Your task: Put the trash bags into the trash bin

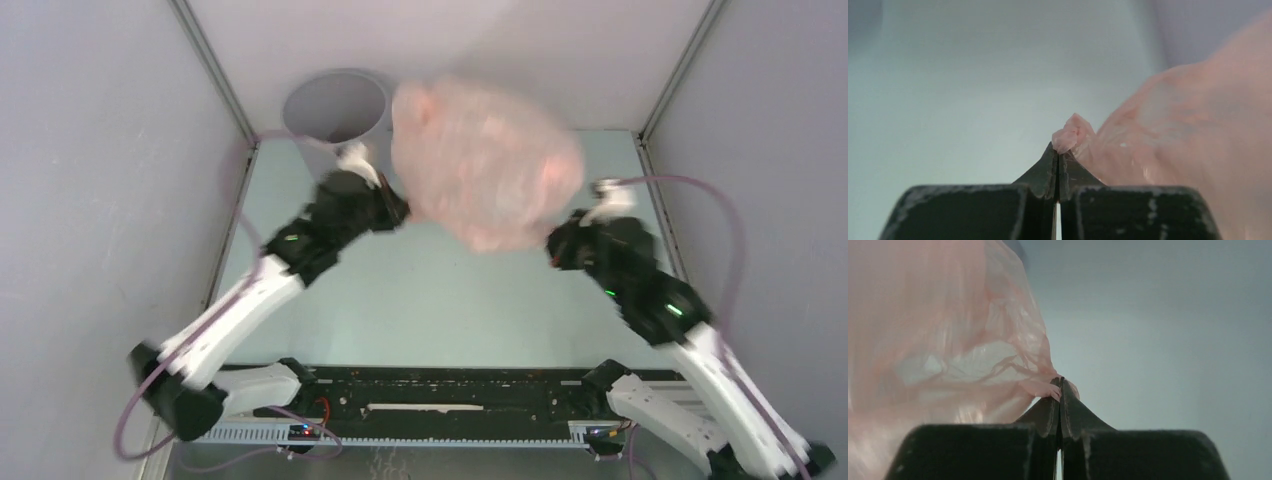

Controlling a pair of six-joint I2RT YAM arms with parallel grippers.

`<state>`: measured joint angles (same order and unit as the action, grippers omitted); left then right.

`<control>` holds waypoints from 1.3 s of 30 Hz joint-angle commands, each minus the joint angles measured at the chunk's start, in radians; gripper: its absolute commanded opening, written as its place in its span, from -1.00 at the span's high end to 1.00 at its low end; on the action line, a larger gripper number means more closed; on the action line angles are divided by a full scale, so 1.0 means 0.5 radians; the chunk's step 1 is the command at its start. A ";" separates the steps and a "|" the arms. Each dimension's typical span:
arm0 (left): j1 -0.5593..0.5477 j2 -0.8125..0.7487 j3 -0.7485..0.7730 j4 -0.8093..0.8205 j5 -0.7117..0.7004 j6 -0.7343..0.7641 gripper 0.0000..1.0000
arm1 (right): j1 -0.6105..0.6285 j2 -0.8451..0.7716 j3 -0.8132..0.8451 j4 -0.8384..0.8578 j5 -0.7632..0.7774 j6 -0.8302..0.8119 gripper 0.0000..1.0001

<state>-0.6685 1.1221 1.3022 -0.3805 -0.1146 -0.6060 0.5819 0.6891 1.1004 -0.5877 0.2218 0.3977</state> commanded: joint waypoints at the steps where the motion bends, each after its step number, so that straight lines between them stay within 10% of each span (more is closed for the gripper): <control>1: -0.014 0.230 -0.852 -0.266 0.295 -0.287 1.00 | -0.063 0.479 -0.478 -0.437 -0.523 0.288 1.00; 6: -0.080 -0.032 -0.891 -0.066 0.178 -0.240 1.00 | 0.034 0.499 -0.395 -0.300 -0.513 0.206 1.00; 16: 0.126 0.752 2.047 -0.605 0.421 0.052 1.00 | -0.190 0.992 1.788 -0.742 -0.469 -0.138 1.00; 19: 0.066 0.492 1.705 -0.242 0.407 0.113 1.00 | 0.112 0.760 1.680 -0.360 -0.212 -0.277 1.00; 24: 0.161 -0.018 0.058 -0.065 -0.104 -0.112 1.00 | 0.096 0.206 0.279 0.108 0.124 -0.241 1.00; 27: 0.342 0.068 -0.650 -0.240 0.469 -0.311 1.00 | -0.053 0.325 -0.169 -0.250 -0.207 0.043 1.00; 30: 0.129 -0.207 -1.221 -0.099 0.420 -0.417 1.00 | -0.068 0.520 -0.504 -0.368 -0.741 0.196 1.00; 35: 0.056 -0.578 -1.253 0.023 0.237 -0.463 1.00 | 0.124 0.419 -0.472 -0.275 -0.597 0.218 1.00; 39: 0.204 -0.188 -0.373 -0.129 0.329 -0.162 1.00 | -0.109 0.543 0.191 -0.314 -0.544 -0.071 1.00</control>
<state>-0.6281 0.9134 0.6838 -0.5644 0.0372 -0.7914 0.6117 0.9726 0.8722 -0.8375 -0.0673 0.4549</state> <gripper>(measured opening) 0.007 0.007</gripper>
